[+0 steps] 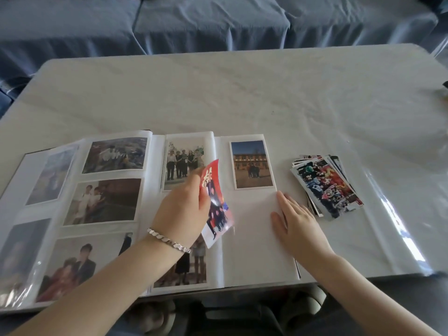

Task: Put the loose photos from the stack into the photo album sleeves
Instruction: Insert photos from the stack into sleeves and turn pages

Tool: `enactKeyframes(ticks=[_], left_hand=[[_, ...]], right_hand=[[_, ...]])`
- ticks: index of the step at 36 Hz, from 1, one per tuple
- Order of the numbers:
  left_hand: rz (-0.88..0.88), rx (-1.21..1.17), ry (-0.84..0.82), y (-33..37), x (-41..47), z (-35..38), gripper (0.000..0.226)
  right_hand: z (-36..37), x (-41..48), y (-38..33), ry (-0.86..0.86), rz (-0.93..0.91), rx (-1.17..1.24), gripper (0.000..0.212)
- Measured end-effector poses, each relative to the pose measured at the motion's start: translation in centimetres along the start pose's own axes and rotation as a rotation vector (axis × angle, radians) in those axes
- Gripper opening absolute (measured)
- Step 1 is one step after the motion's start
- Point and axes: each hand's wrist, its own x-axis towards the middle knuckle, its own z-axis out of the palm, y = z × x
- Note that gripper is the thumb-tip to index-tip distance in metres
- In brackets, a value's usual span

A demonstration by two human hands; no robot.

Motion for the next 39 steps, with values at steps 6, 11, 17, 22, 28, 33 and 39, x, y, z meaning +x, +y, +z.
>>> enactKeyframes(ticks=[6, 11, 17, 22, 28, 33, 39], left_hand=[[-0.175, -0.123, -0.17, -1.5, 0.2, 1.4, 0.01], [-0.246, -0.185, -0.316, -2.2, 0.1, 1.2, 0.056], [-0.231, -0.238, -0.473, -2.8, 0.3, 0.6, 0.045], [-0.201, -0.215, -0.584, -2.4, 0.0, 0.4, 0.036], [-0.16, -0.2, -0.619, -2.1, -0.1, 0.9, 0.038], [-0.172, -0.18, -0.71, -2.1, 0.4, 0.8, 0.041], [-0.163, -0.123, -0.633, -1.6, 0.4, 1.1, 0.048]], right_hand=[[0.0, -0.1, -0.2, 0.012, 0.011, 0.012, 0.05], [0.1, -0.2, -0.2, 0.011, 0.018, 0.011, 0.051], [0.2, -0.2, -0.2, 0.019, 0.019, 0.005, 0.051], [0.2, -0.2, -0.2, 0.022, 0.009, -0.01, 0.05], [0.2, -0.2, -0.2, 0.02, 0.001, -0.019, 0.051], [0.2, -0.2, -0.2, 0.031, 0.015, -0.003, 0.051], [0.2, -0.2, 0.0, 0.03, 0.01, 0.014, 0.051]])
